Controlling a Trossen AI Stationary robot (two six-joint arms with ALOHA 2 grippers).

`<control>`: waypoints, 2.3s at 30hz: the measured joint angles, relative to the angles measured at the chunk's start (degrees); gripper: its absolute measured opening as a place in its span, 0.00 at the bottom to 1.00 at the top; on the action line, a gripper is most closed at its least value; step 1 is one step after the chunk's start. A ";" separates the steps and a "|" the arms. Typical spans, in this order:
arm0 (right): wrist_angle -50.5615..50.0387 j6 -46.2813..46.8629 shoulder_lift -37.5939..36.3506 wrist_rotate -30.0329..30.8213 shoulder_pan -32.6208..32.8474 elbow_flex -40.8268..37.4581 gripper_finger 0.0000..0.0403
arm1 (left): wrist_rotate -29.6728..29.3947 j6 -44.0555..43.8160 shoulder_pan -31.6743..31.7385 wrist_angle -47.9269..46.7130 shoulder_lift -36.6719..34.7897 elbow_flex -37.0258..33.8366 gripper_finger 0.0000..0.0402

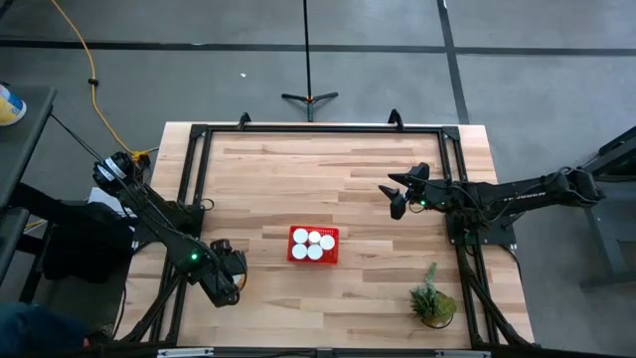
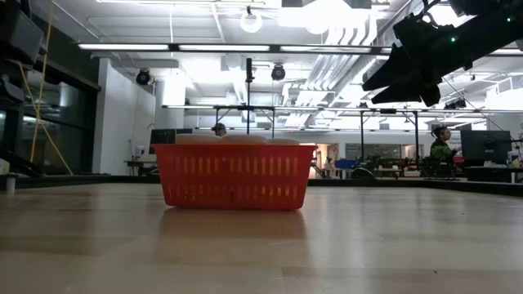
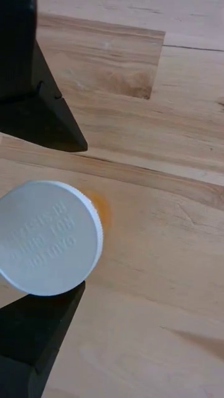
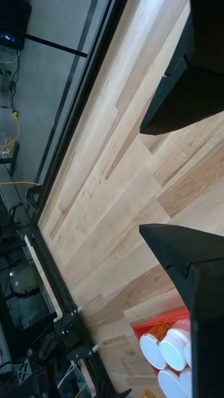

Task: Pick and place pill bottles into a basket
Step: Put the orange pill bottle into the red bin

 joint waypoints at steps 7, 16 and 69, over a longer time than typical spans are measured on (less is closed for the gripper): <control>0.00 0.00 0.01 -0.01 0.01 0.00 0.59 | 0.04 0.00 0.00 0.00 0.00 0.00 0.89; 0.02 0.00 0.01 0.10 0.01 0.00 0.59 | 1.65 0.07 0.00 0.02 0.00 0.00 0.69; 24.42 1.52 12.20 -21.08 4.01 0.07 0.59 | 8.21 22.68 19.48 -3.48 -0.04 16.43 0.57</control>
